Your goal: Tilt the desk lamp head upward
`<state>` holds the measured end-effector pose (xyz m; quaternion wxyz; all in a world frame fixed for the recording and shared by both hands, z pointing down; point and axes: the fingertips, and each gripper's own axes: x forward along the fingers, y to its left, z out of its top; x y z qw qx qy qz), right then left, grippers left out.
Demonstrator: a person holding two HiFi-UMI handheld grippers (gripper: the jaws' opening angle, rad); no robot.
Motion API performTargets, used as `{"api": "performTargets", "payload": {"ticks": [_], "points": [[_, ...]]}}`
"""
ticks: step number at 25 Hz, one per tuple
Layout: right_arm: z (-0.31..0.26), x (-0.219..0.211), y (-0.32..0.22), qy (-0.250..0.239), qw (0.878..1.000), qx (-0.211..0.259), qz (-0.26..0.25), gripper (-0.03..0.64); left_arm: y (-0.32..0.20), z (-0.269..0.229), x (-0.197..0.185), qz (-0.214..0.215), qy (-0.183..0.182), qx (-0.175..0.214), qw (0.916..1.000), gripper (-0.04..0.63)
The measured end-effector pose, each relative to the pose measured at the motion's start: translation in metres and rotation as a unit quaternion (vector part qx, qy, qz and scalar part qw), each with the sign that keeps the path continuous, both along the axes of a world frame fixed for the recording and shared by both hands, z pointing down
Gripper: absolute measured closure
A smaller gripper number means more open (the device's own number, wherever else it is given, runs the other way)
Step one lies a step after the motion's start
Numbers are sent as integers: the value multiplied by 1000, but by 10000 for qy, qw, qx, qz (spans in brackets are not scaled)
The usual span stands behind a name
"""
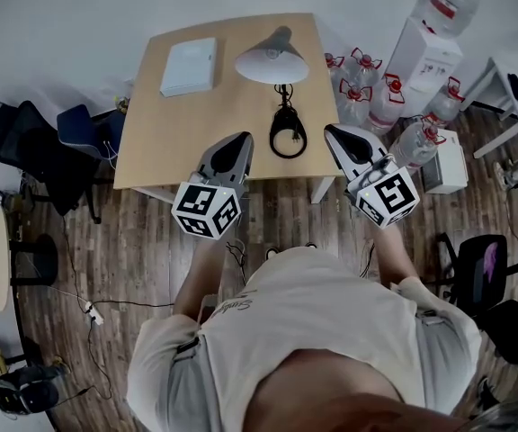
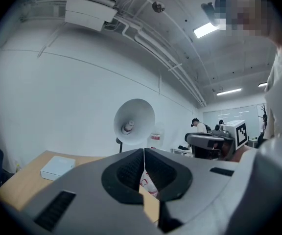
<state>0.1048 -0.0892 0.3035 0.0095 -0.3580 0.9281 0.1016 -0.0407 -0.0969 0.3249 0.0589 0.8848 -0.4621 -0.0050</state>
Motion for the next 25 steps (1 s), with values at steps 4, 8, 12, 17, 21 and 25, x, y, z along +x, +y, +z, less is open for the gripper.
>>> {"api": "performTargets", "payload": {"ticks": [4,8,12,17,21,25], "points": [[1,-2,-6,-30,10000,-29,57,621,1,4,-7,-42,-12,-73,10000,578],[8,-4,-7,-5,10000,-87,48,621,7,14,-8,5,142,-240,9996,578],[14,-6,-8,134,9997,-176,-37,621,6,19,-10,-32,155,-299,9994,578],[13,-8,-9,167,9998,-146,-6,621,3,22,-9,39,160,-272,9995,578],[13,-9,-12,193,9997,-123,34,621,0,22,-4,132,184,-214,9995,578],[15,-13,-15,216,9996,-160,-29,621,-9,24,-7,103,245,-224,9994,578]]}}
